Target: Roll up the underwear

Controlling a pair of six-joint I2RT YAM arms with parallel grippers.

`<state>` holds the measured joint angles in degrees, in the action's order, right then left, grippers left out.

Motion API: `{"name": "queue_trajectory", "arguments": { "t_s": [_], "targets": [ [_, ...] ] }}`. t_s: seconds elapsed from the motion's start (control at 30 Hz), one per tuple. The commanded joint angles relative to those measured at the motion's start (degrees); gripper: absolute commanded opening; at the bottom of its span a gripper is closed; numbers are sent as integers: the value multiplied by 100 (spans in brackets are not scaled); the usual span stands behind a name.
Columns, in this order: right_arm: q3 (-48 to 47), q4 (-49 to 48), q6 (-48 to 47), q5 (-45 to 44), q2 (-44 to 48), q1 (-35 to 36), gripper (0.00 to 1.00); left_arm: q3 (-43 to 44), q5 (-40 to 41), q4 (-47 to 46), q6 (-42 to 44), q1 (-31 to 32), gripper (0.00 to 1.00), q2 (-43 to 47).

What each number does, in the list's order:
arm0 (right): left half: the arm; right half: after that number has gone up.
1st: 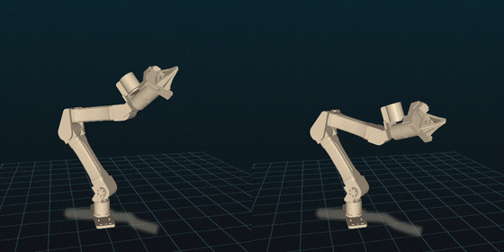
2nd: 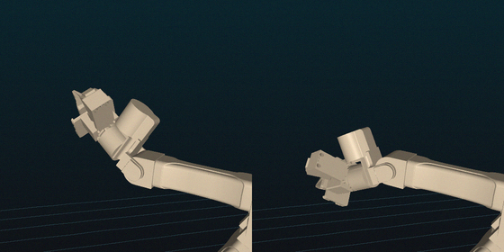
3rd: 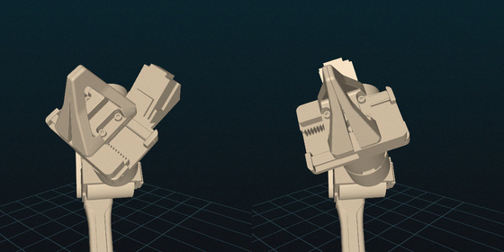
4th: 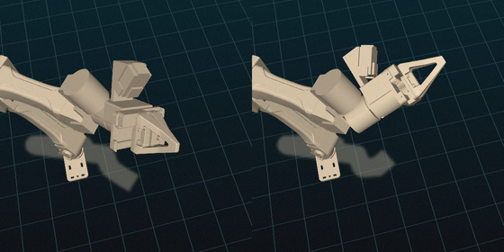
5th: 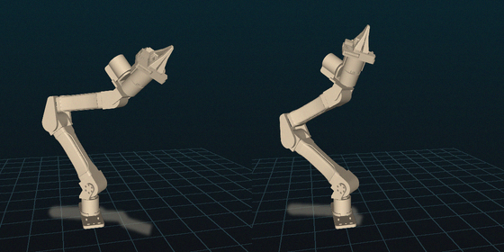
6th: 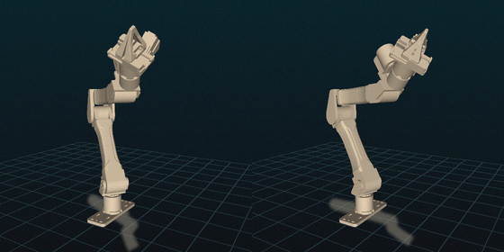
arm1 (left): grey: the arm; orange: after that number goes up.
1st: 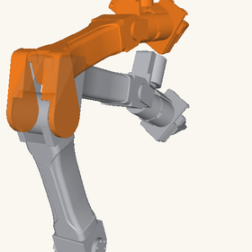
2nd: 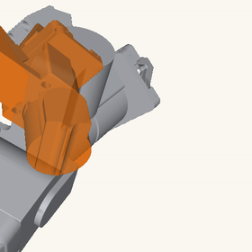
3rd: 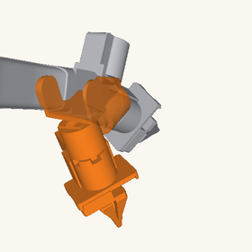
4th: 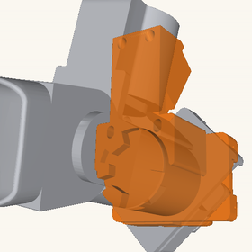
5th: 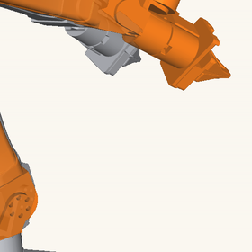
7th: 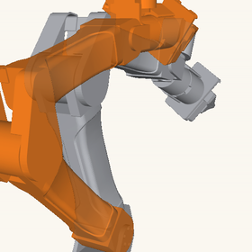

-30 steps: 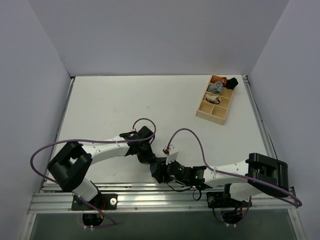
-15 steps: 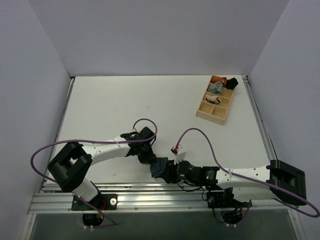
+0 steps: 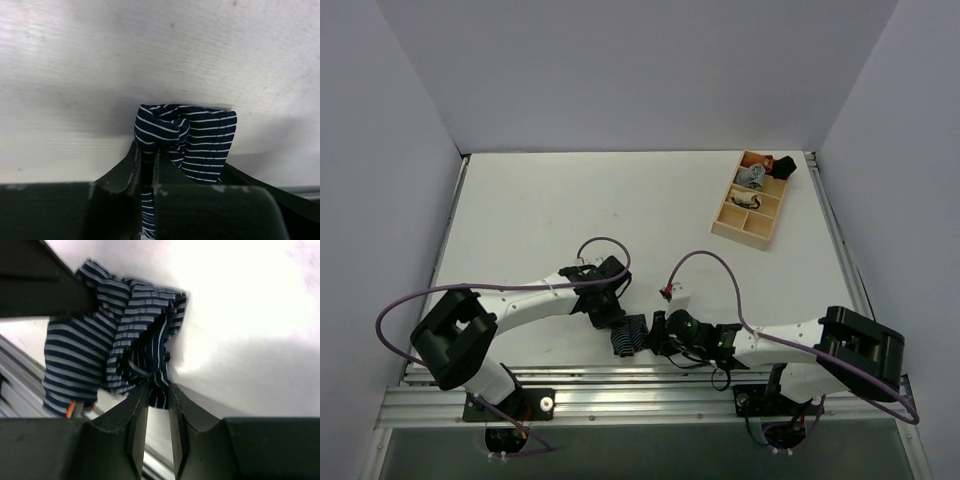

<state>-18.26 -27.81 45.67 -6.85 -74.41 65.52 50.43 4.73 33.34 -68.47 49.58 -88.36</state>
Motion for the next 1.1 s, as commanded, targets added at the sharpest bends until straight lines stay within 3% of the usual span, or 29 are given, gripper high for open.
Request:
{"name": "queue_trajectory", "arguments": {
  "t_s": [0.0,0.27,0.43,0.5,0.7,0.87,1.07],
  "targets": [
    [-379,241,-409,-141,-887,-65,20,28,792,919,-105,34,2,90],
    [-1074,83,-963,70,-1866,-504,20,221,1153,1420,-395,104,2,12],
    [-1092,205,-1122,255,-1613,-812,22,405,1214,1648,-597,104,2,-208],
    [-1083,451,-1061,228,-1079,-769,29,519,1267,1807,-642,113,2,-375],
    [-1355,1197,-674,-1018,277,318,45,836,1232,2018,-694,113,2,-648],
    [-1899,1481,-577,-2047,199,971,53,915,1188,2097,-729,122,2,-771],
    [-2287,1454,-752,-2233,-556,1253,56,898,1091,2115,-817,148,2,-815]
  ]
}}
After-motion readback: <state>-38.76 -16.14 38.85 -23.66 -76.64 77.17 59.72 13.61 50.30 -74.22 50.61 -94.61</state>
